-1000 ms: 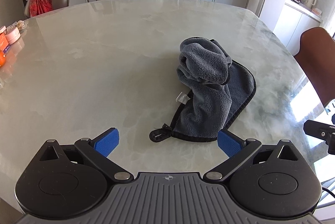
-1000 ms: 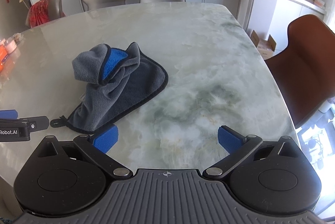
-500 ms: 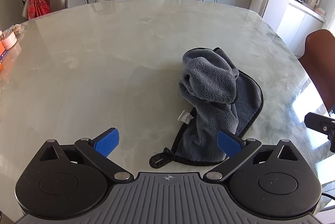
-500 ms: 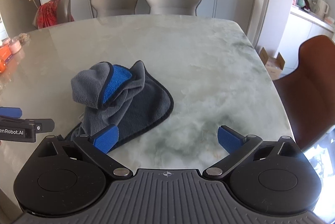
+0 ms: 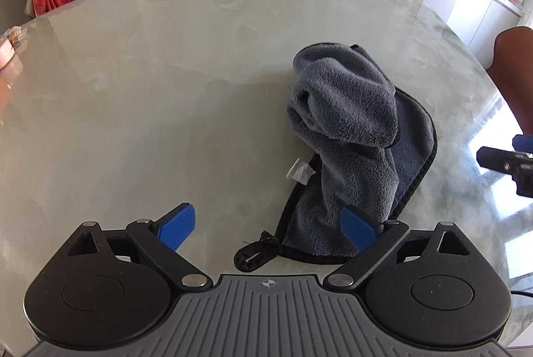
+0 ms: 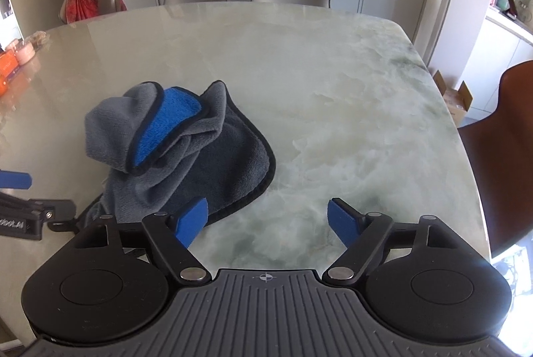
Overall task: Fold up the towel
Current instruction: 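Lower the left gripper to the towel edge near the loop and close it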
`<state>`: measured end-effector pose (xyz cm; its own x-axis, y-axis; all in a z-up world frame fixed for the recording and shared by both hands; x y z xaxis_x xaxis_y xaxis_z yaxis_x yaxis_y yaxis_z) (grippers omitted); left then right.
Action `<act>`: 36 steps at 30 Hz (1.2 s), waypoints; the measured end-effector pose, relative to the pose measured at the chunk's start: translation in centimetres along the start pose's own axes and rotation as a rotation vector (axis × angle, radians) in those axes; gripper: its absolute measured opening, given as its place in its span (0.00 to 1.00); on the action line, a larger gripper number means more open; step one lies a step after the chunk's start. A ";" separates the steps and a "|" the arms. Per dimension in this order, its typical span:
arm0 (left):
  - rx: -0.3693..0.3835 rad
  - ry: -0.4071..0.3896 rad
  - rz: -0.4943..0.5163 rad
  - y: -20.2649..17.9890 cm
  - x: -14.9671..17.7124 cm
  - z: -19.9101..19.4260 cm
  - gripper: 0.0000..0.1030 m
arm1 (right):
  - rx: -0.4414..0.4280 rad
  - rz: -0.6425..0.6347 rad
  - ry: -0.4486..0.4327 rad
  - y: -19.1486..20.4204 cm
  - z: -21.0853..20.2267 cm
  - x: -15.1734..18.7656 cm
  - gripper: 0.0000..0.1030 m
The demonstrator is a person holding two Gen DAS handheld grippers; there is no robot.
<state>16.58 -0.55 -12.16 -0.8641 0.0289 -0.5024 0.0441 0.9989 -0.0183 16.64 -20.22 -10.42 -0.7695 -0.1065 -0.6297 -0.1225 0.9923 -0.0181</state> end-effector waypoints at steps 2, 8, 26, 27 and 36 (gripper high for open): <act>-0.003 0.010 -0.004 0.3 0.4 0.3 0.94 | 0.001 -0.004 0.008 -0.3 1.0 -0.2 0.76; -0.009 0.041 -0.042 1.4 1.3 1.3 0.93 | -0.010 -0.030 0.043 -0.5 3.7 -0.6 0.71; 0.002 0.114 -0.020 0.3 1.9 4.3 0.87 | -0.038 -0.031 0.108 -0.9 8.9 -1.6 0.70; -0.004 0.116 -0.008 0.1 1.9 4.4 0.87 | -0.039 -0.031 0.110 -1.0 9.0 -1.6 0.71; -0.007 0.114 0.012 -0.8 1.8 4.7 0.74 | -0.044 -0.037 0.118 -0.9 10.0 -1.6 0.71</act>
Point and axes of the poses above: each gripper's, at about its wrist camera, not at the fingertips, and z roughly the way its jaws point, y to its left, x to its underside, the point moved 8 cm from there along z, roughly the way its jaws point, and after that the axes turned 1 degree about z, right-handed, at the moved point
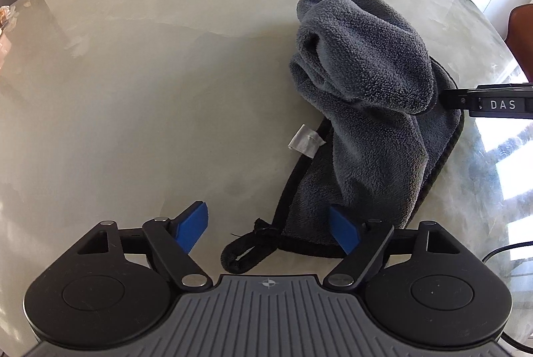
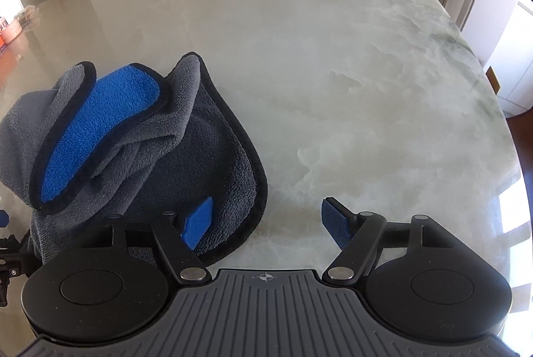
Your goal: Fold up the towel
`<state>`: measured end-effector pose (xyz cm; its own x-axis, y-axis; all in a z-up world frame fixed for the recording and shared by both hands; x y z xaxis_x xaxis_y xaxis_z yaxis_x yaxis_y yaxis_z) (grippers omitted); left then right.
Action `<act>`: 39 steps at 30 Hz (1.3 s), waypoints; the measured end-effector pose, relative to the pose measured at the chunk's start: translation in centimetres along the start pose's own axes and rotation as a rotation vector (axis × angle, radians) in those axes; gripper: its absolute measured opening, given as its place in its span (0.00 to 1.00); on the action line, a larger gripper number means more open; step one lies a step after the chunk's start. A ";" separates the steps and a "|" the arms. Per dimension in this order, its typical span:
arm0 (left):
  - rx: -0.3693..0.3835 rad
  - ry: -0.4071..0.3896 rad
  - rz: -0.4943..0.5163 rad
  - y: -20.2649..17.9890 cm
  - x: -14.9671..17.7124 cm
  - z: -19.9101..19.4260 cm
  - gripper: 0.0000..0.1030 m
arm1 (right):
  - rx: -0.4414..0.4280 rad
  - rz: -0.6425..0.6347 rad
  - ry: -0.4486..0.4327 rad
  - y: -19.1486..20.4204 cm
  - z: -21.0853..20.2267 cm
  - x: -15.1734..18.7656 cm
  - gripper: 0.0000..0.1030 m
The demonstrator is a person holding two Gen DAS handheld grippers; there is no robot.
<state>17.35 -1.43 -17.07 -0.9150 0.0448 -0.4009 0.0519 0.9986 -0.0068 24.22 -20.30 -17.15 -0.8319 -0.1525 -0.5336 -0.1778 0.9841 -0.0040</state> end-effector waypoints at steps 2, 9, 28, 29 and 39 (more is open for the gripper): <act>0.008 -0.009 0.009 -0.3 0.0 -0.1 0.68 | -0.003 -0.003 -0.002 0.1 0.0 0.0 0.71; 0.067 -0.013 0.034 -1.6 -0.1 -0.3 0.17 | -0.096 -0.067 -0.018 1.9 -0.8 0.1 0.17; 0.058 -0.110 0.135 -2.2 -1.4 -4.1 0.00 | -0.055 -0.065 -0.182 0.4 -8.7 -2.2 0.13; 0.060 -0.097 0.131 -2.0 -1.3 -4.2 0.00 | -0.055 -0.055 -0.165 0.3 -8.1 -1.9 0.14; 0.035 -0.014 0.072 -0.6 0.0 -2.6 0.36 | -0.069 -0.007 -0.029 0.9 -2.9 -0.6 0.42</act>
Point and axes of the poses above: each gripper's, at about its wrist camera, not at the fingertips, and z roughly the way its jaws point, y to its left, x to its underside, the point moved 8 cm from there along z, roughly the way its jaws point, and after that the axes turned 1 degree about z, right-handed, at the moved point
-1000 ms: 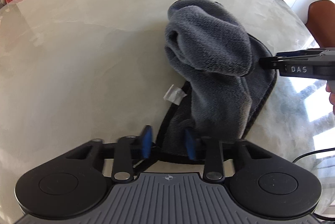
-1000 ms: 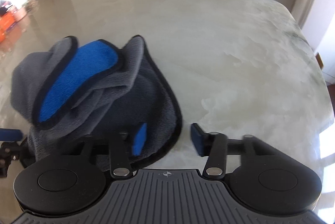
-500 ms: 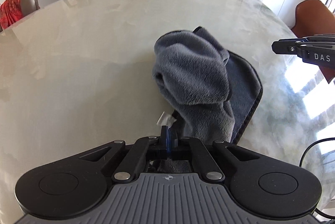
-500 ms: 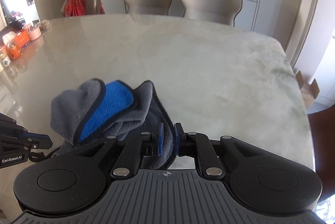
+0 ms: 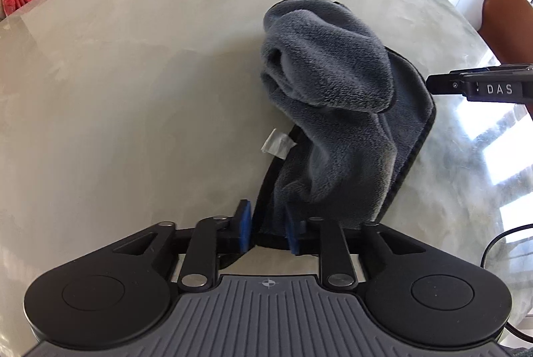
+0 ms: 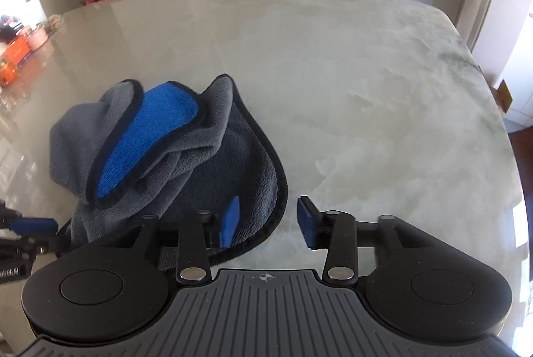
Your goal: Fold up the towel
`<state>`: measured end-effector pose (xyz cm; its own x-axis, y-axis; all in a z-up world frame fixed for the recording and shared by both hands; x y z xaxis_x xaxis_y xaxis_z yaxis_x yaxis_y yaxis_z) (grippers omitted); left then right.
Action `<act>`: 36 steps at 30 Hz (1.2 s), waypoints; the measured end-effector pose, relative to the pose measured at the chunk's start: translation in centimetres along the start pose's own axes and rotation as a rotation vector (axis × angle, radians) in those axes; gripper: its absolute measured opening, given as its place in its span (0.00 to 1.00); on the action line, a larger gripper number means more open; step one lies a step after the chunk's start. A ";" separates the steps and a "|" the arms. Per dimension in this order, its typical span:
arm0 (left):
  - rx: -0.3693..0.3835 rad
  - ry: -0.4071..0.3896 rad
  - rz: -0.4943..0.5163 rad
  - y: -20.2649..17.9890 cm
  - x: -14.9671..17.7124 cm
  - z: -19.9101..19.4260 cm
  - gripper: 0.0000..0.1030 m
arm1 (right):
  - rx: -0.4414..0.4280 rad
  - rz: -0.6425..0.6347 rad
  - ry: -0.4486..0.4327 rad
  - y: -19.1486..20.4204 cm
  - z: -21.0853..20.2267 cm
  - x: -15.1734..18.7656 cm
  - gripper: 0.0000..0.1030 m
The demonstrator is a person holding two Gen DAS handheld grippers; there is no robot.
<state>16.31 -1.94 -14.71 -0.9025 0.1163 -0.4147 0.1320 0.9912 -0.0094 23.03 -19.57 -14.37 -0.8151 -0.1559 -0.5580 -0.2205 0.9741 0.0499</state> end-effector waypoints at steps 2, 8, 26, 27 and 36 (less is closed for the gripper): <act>-0.012 0.006 -0.005 0.1 -0.2 0.4 0.44 | 0.019 -0.014 0.021 0.1 0.8 -0.3 0.42; -0.030 0.014 -0.014 0.4 -0.8 1.1 0.57 | 0.042 -0.016 0.057 0.4 2.0 -0.8 0.44; -0.051 0.030 -0.025 1.4 -1.4 1.2 0.79 | 0.052 -0.023 0.090 1.4 3.4 -0.4 0.53; -0.050 0.031 -0.026 1.4 -1.4 1.1 0.79 | 0.048 -0.023 0.086 1.4 3.4 -0.4 0.53; 0.000 -0.002 0.002 1.2 -1.4 0.5 0.57 | -0.042 -0.043 0.045 2.1 2.6 0.2 0.12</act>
Point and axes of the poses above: each gripper's, at about its wrist camera, not at the fingertips, and z roughly the way its jaws point, y to its left, x to its underside, the point moved 8 cm from there along z, roughly the way its jaws point, and after that the axes turned 1 degree about z, right-handed, at the moved point
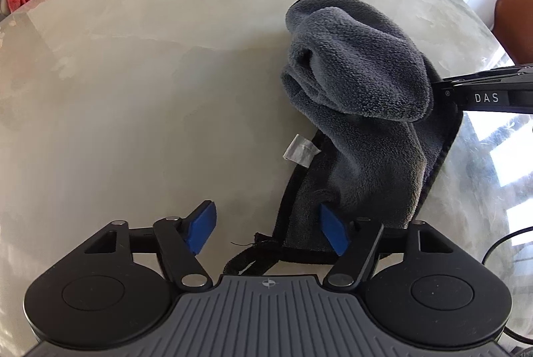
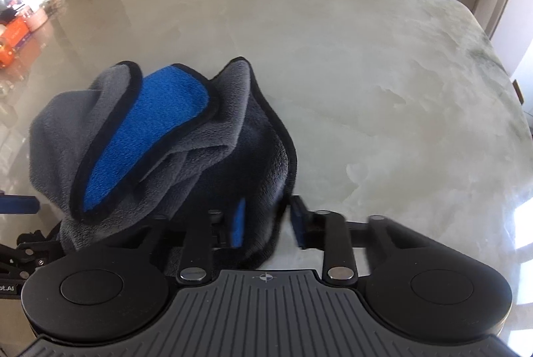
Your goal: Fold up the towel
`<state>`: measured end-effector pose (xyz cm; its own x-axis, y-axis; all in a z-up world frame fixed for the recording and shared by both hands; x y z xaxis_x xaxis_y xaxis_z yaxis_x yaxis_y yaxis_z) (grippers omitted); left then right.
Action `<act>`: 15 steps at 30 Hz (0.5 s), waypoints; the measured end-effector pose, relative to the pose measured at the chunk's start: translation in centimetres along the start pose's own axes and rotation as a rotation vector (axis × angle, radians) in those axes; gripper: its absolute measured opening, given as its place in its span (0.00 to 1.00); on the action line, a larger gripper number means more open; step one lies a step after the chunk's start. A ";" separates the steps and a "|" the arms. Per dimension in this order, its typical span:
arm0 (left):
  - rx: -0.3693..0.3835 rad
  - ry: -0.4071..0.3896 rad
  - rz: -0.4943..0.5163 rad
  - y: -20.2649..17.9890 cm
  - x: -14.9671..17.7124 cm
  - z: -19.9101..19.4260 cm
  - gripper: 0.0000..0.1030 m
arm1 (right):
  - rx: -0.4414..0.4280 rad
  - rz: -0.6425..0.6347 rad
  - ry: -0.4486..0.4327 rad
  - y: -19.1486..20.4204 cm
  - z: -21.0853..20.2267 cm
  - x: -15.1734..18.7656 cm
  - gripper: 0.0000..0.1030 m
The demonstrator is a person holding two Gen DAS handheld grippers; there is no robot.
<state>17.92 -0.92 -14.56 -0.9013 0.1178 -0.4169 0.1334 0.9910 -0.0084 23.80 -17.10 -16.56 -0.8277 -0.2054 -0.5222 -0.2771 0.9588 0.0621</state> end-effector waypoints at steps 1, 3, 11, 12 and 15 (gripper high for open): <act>0.009 -0.004 0.007 -0.2 0.0 -0.1 0.53 | -0.016 -0.001 -0.005 0.2 -0.2 0.1 0.11; 0.034 -0.009 0.018 -0.5 -0.1 -0.4 0.18 | -0.028 -0.005 -0.017 0.4 -0.6 0.3 0.10; 0.122 -0.013 -0.005 -0.6 0.5 -1.3 0.05 | -0.075 0.033 -0.086 -0.4 -3.5 0.0 0.09; 0.125 -0.015 -0.008 -0.6 0.7 -1.3 0.04 | -0.076 0.035 -0.091 -0.5 -3.7 0.0 0.08; 0.126 -0.018 -0.011 -1.0 1.6 -1.6 0.03 | -0.076 0.050 -0.105 -1.1 -4.5 0.0 0.08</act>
<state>15.67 -1.63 -13.81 -0.8954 0.1047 -0.4328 0.1753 0.9763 -0.1266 21.88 -19.00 -12.84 -0.7870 -0.1327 -0.6025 -0.2764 0.9489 0.1520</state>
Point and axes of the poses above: each gripper's, at about its wrist camera, not at the fingertips, and z roughly the way its jaws point, y to its left, x to its underside, the point moved 8 cm from there along z, roughly the way its jaws point, and after that the axes turned 1 degree about z, right-handed, at the moved point
